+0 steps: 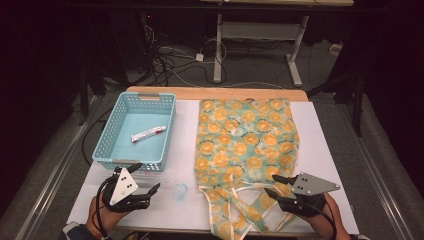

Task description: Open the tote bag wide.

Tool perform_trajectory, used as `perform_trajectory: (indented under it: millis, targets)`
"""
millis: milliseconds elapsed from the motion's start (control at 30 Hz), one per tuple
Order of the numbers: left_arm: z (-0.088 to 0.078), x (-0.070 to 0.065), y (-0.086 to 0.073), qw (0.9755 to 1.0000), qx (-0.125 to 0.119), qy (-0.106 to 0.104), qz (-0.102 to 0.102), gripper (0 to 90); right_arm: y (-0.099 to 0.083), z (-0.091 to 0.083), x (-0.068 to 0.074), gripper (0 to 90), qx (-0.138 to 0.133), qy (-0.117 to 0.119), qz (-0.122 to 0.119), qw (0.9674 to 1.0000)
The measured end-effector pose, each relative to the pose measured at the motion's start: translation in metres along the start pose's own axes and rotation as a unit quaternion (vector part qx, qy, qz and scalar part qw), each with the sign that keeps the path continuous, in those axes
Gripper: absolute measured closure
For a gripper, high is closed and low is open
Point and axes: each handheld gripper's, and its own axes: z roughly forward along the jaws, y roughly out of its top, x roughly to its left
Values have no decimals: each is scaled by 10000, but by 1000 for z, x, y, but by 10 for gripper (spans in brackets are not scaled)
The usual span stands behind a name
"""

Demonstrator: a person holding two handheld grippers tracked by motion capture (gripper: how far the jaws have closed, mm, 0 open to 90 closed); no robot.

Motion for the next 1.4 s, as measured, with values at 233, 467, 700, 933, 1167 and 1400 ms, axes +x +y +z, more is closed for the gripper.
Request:
perform_trajectory:
  millis: [233, 467, 700, 933, 1167, 1400]
  targets:
    - [2, -3, -1, 9999, 87, -12, 89, 182, 10, 14, 24, 551, 285, 560, -245, 9977]
    - [4, -5, -1, 9998, 104, -10, 173, 182, 5, 45, 48, 475, 1045, 1076, -646, 9866]
    - [5, -8, -1, 9995, 99, -41, 309, 183, 0, 58, 47, 566, 1293, 1000, -739, 9838]
    - [7, -8, -1, 9993, 145, -28, 349, 182, 1, 68, 45, 851, 1303, 956, -544, 9854]
    - [8, -8, -1, 9993, 160, -19, 339, 183, 16, 73, 50, 888, 1012, 898, -497, 9896]
    - [9, -8, -1, 9992, 168, -26, 359, 183, 40, 85, 65, 892, 724, 964, -684, 9903]
